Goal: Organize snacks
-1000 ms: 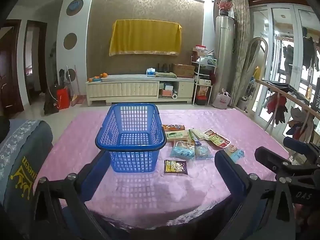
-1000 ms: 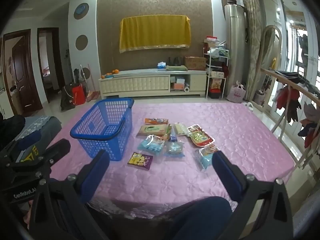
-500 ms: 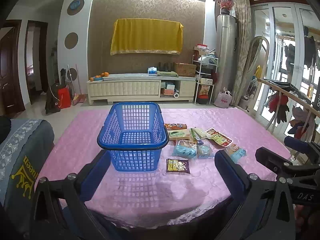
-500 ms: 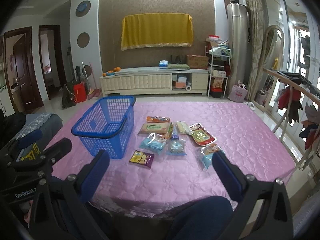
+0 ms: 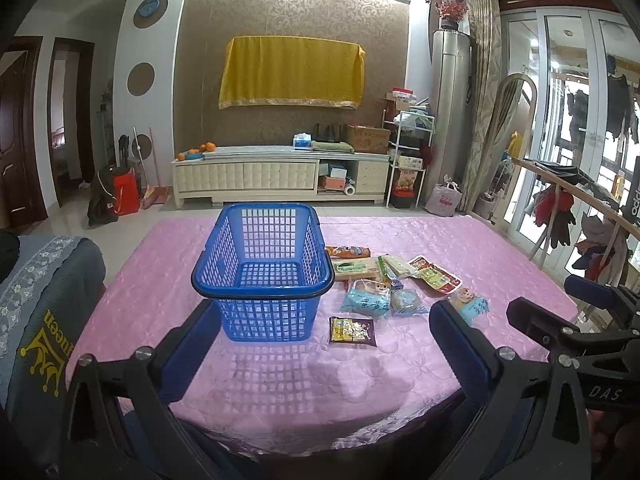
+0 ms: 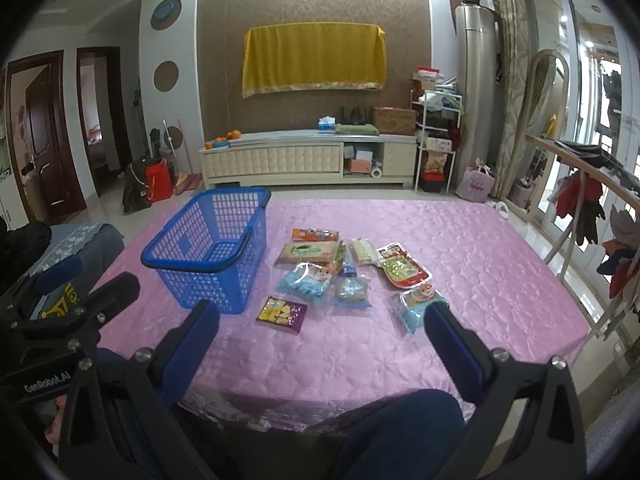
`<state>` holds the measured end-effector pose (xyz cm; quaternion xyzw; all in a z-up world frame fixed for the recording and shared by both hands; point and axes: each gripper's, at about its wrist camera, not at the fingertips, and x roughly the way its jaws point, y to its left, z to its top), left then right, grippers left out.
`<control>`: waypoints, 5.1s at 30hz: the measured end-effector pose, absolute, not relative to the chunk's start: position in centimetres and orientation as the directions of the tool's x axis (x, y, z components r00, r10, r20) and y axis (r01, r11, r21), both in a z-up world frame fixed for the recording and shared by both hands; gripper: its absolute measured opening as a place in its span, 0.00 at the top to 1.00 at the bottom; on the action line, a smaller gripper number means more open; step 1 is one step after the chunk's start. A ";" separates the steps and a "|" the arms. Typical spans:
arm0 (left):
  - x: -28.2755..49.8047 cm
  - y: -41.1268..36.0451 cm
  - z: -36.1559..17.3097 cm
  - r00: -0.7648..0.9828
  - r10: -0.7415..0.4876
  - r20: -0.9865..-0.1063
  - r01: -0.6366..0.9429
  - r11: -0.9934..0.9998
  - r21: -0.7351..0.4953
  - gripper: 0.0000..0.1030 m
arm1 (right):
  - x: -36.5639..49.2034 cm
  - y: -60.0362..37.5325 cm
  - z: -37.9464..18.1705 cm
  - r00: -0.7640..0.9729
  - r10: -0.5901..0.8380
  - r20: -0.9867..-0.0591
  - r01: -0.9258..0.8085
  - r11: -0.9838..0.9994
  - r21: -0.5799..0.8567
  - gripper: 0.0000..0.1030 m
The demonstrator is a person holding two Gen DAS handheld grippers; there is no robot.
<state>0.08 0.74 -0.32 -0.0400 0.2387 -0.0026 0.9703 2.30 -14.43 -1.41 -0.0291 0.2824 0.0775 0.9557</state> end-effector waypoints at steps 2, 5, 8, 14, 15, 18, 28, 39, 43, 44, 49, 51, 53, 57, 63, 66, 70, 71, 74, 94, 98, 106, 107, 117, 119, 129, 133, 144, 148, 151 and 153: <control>0.0 0.7 -0.4 0.886 -0.026 -0.463 -0.014 0.996 -0.082 0.00 | 2.3 -14.5 -1.3 0.829 0.133 -0.543 -0.166 0.986 -0.011 0.00; 0.0 0.7 -0.4 0.886 -0.024 -0.463 -0.015 0.997 -0.080 0.00 | 2.3 -14.5 -1.4 0.828 0.133 -0.544 -0.165 0.986 -0.010 0.00; 0.0 0.8 -0.3 0.885 -0.028 -0.465 -0.012 0.996 -0.083 0.00 | 2.3 -14.4 -1.4 0.826 0.132 -0.549 -0.164 0.986 -0.010 0.00; 0.1 1.0 -0.2 0.882 -0.037 -0.469 -0.004 0.996 -0.087 0.00 | 2.3 -14.4 -1.5 0.822 0.129 -0.555 -0.163 0.987 -0.012 0.00; 0.0 0.9 -0.2 0.883 -0.037 -0.469 -0.004 0.996 -0.086 0.00 | 2.3 -14.4 -1.5 0.822 0.131 -0.555 -0.164 0.986 -0.011 0.00; 0.0 1.0 -0.2 0.882 -0.036 -0.469 -0.003 0.997 -0.082 0.00 | 2.3 -14.5 -1.5 0.821 0.130 -0.556 -0.165 0.986 -0.012 0.00; 0.0 1.0 -0.2 0.882 -0.039 -0.470 -0.001 0.996 -0.084 0.00 | 2.2 -14.4 -1.6 0.820 0.126 -0.558 -0.161 0.987 -0.014 0.00; -0.1 1.0 -0.2 0.881 -0.041 -0.472 -0.002 0.996 -0.089 0.00 | 2.3 -14.5 -1.6 0.820 0.124 -0.558 -0.161 0.987 -0.017 0.00; -0.1 1.0 -0.2 0.880 -0.041 -0.473 0.000 0.996 -0.088 0.00 | 2.3 -14.4 -1.6 0.820 0.125 -0.559 -0.162 0.987 -0.017 0.00; -0.1 1.0 -0.2 0.880 -0.041 -0.473 0.000 0.996 -0.087 0.00 | 2.3 -14.4 -1.6 0.819 0.125 -0.560 -0.163 0.986 -0.018 0.00; -0.1 1.0 -0.2 0.880 -0.044 -0.473 0.002 0.996 -0.089 0.00 | 2.3 -14.4 -1.6 0.819 0.122 -0.560 -0.163 0.986 -0.023 0.00; -0.2 0.9 -0.2 0.881 -0.042 -0.471 0.001 0.996 -0.089 0.00 | 2.3 -14.4 -1.6 0.820 0.123 -0.559 -0.165 0.986 -0.024 0.00; -0.2 0.9 -0.2 0.882 -0.042 -0.470 0.001 0.996 -0.088 0.00 | 2.2 -14.5 -1.6 0.822 0.125 -0.556 -0.168 0.986 -0.026 0.00; -0.2 0.9 -0.2 0.882 -0.040 -0.469 -0.002 0.996 -0.087 0.00 | 2.0 -14.5 -1.4 0.828 0.130 -0.545 -0.172 0.985 -0.026 0.00; 0.1 0.8 0.5 0.884 -0.042 -0.465 0.006 0.997 -0.080 0.00 | 2.4 -14.5 -0.6 0.828 0.146 -0.541 -0.184 0.983 -0.016 0.00; 0.8 0.5 1.7 0.890 -0.048 -0.454 0.017 0.997 -0.072 0.00 | 3.1 -15.0 0.2 0.819 0.186 -0.543 -0.208 0.978 0.022 0.00; 2.2 -0.2 3.3 0.894 -0.058 -0.444 0.031 0.997 -0.068 0.00 | 4.1 -15.5 1.6 0.835 0.191 -0.516 -0.207 0.978 0.026 0.00; 2.6 -0.5 3.8 0.897 -0.058 -0.439 0.033 0.997 -0.065 0.00 | 4.2 -15.5 2.0 0.843 0.188 -0.505 -0.211 0.977 0.012 0.00; 4.0 -1.2 4.4 0.900 -0.062 -0.431 0.042 0.998 -0.055 0.00 | 4.9 -15.6 3.1 0.862 0.195 -0.468 -0.240 0.970 -0.038 0.00; 16.9 -9.4 -0.1 0.761 -0.103 -0.641 0.101 0.994 -0.040 0.00 | 15.7 -23.9 -0.8 0.756 0.147 -0.637 -0.231 0.972 -0.050 0.00; 19.0 -10.9 -3.0 0.705 -0.098 -0.703 0.111 0.993 -0.028 0.00 | 17.5 -25.4 -3.3 0.711 0.150 -0.687 -0.235 0.972 -0.031 0.00; 22.9 -13.1 -9.2 0.570 -0.089 -0.817 0.126 0.992 -0.020 0.00 | 21.1 -26.7 -9.3 0.598 0.098 -0.796 -0.269 0.959 -0.084 0.00; 23.3 -13.3 -10.0 0.554 -0.089 -0.828 0.125 0.992 -0.023 0.00 | 21.7 -26.9 -10.3 0.577 0.096 -0.811 -0.274 0.958 -0.082 0.00; 26.2 -13.8 -15.9 0.427 -0.078 -0.901 0.111 0.993 -0.034 0.00 | 25.2 -28.4 -16.9 0.437 0.091 -0.895 -0.291 0.956 -0.045 0.05; 26.3 -13.7 -16.4 0.416 -0.067 -0.907 0.104 0.994 -0.026 0.00 | 25.6 -28.5 -17.5 0.417 0.126 -0.900 -0.292 0.956 -0.002 0.07; 26.3 -12.3 -16.2 0.424 -0.012 -0.906 0.082 0.996 0.025 0.00 | 26.5 -27.5 -18.7 0.348 0.193 -0.918 -0.332 0.940 0.072 0.27; 26.5 -11.5 -15.0 0.438 0.016 -0.899 0.085 0.995 0.060 0.00 | 26.2 -27.8 -18.5 0.349 0.206 -0.914 -0.319 0.943 0.091 0.31; 28.9 -11.2 -14.2 0.437 0.032 -0.899 0.109 0.990 0.089 0.00 | 24.9 -28.5 -15.4 0.412 0.296 -0.862 -0.263 0.944 0.199 0.32; 30.0 -10.8 -15.3 0.424 0.029 -0.905 0.104 0.991 0.080 0.00 | 25.3 -27.7 -15.4 0.412 0.306 -0.858 -0.271 0.941 0.205 0.32; 30.7 -10.3 -16.2 0.411 0.020 -0.911 0.103 0.992 0.068 0.00 | 25.6 -27.6 -15.9 0.401 0.301 -0.865 -0.264 0.942 0.206 0.32; 31.2 -9.8 -16.9 0.401 0.016 -0.916 0.098 0.993 0.060 0.00 | 25.8 -27.5 -16.1 0.398 0.300 -0.867 -0.260 0.943 0.208 0.32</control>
